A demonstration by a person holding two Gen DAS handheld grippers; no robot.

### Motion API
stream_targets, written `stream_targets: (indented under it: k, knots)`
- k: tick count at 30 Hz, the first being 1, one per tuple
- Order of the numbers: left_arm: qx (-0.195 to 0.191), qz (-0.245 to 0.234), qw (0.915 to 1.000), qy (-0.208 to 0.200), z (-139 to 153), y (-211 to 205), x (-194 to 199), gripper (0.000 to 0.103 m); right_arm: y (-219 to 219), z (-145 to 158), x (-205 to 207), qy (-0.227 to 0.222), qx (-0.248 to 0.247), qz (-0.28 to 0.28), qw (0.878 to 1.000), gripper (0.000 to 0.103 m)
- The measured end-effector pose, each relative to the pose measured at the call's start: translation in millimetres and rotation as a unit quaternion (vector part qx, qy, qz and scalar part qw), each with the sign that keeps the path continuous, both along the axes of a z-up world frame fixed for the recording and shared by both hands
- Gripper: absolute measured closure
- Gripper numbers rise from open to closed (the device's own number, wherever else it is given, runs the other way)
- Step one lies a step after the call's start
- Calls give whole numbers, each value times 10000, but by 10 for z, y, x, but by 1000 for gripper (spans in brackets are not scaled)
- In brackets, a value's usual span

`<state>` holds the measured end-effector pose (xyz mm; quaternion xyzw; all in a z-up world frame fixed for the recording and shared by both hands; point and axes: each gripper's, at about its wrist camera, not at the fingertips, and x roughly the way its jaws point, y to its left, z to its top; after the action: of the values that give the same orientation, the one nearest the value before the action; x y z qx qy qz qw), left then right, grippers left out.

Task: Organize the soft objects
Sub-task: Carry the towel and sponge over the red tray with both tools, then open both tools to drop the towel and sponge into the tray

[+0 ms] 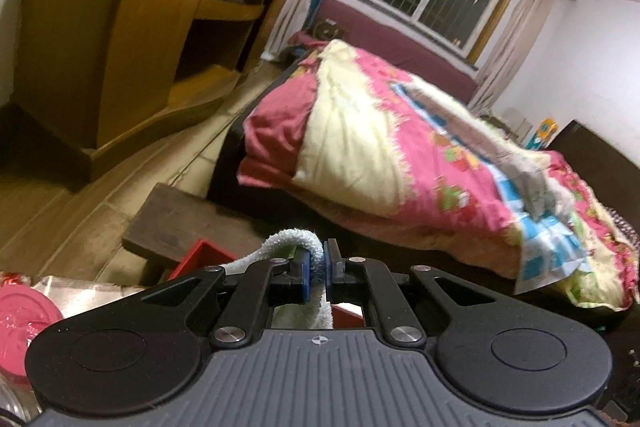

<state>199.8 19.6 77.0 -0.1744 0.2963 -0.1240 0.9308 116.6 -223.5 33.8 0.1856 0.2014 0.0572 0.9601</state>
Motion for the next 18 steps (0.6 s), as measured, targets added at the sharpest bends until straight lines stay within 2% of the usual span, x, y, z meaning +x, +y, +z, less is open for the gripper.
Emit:
stream_targets:
  k: [8, 11, 12, 16, 18]
  knots:
    - [170, 86, 9983, 552, -422, 83, 281, 97, 1, -493, 297, 899, -1, 99, 9959, 103]
    - [261, 143, 9969, 725, -537, 105, 335, 83, -2, -623, 398, 1226, -67, 133, 9923, 103]
    - [268, 146, 9965, 784, -568, 113, 347, 74, -7, -667, 422, 1372, -88, 123, 9904, 103]
    - [339, 151, 9958, 834, -606, 104, 348, 63, -33, -775, 452, 1681, -153, 3, 9856, 78]
    - [412, 205, 9958, 797, -580, 97, 328, 61, -36, -773, 448, 1697, -271, -81, 9851, 78]
